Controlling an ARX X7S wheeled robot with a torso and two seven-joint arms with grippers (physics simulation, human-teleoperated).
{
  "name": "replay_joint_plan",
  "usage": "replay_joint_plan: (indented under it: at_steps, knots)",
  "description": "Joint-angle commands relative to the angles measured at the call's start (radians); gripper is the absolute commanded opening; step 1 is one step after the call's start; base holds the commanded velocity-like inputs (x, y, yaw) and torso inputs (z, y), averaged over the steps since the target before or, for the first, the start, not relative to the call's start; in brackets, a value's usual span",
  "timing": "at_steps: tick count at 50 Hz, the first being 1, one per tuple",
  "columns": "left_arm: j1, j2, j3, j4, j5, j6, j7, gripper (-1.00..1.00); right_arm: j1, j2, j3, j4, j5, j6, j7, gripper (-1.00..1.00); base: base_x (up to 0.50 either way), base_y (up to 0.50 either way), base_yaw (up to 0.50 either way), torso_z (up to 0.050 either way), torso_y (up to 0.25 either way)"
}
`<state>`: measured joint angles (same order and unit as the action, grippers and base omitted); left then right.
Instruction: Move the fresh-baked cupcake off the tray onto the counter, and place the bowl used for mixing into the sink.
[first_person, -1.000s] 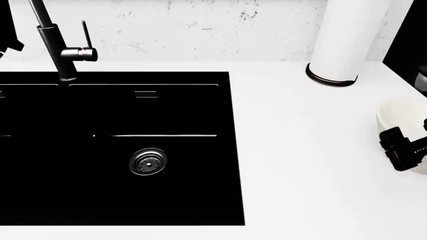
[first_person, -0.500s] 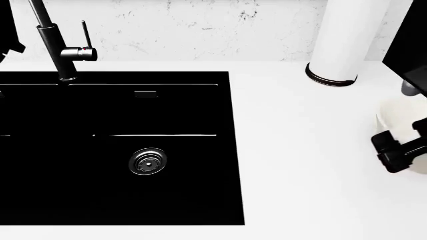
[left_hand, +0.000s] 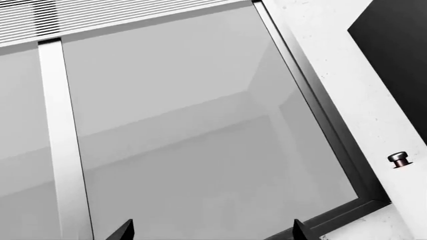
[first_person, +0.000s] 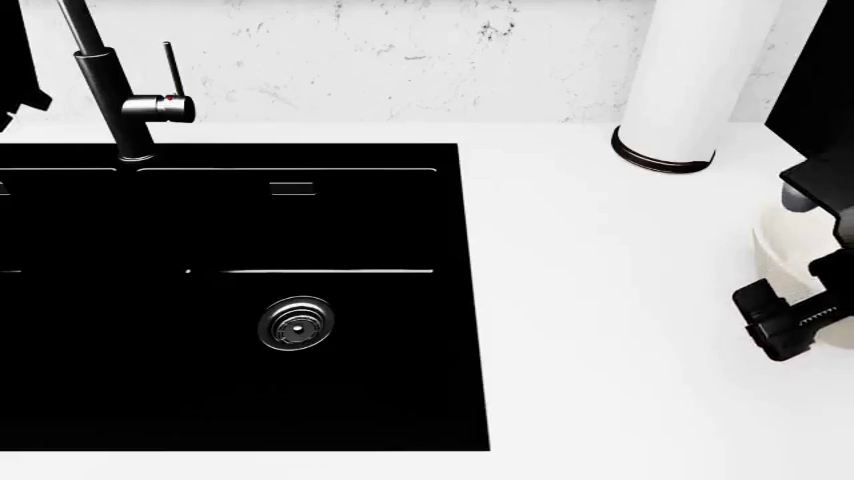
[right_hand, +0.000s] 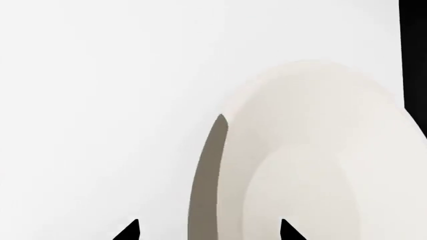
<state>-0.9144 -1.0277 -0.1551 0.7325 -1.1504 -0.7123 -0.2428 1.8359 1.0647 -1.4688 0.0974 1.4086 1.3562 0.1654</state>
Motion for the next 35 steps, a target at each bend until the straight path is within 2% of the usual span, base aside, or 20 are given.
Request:
replay_joint_plan:
  at_steps: [1, 12, 13, 35]
  knots:
    - [0.003, -0.001, 0.0, 0.0, 0.003, 0.002, 0.002, 1.0, -0.014, -0.01, -0.022, 0.004, -0.015, 0.009, 0.002, 1.0, 0.0, 0.0, 0.0, 0.0, 0.0]
    - [-0.003, -0.005, 0.002, 0.005, -0.006, -0.003, -0.007, 1.0, -0.02, -0.017, -0.031, 0.0, -0.016, 0.004, -0.013, 1.0, 0.0, 0.0, 0.0, 0.0, 0.0]
    - [-0.002, -0.005, 0.001, 0.005, -0.004, -0.003, -0.008, 1.0, -0.018, -0.019, -0.027, 0.01, -0.016, 0.0, -0.003, -1.0, 0.0, 0.0, 0.0, 0.0, 0.0]
    - [0.007, -0.008, 0.0, 0.011, -0.003, -0.003, -0.013, 1.0, 0.016, -0.035, -0.033, -0.008, -0.061, -0.027, -0.048, -1.0, 0.0, 0.0, 0.0, 0.0, 0.0]
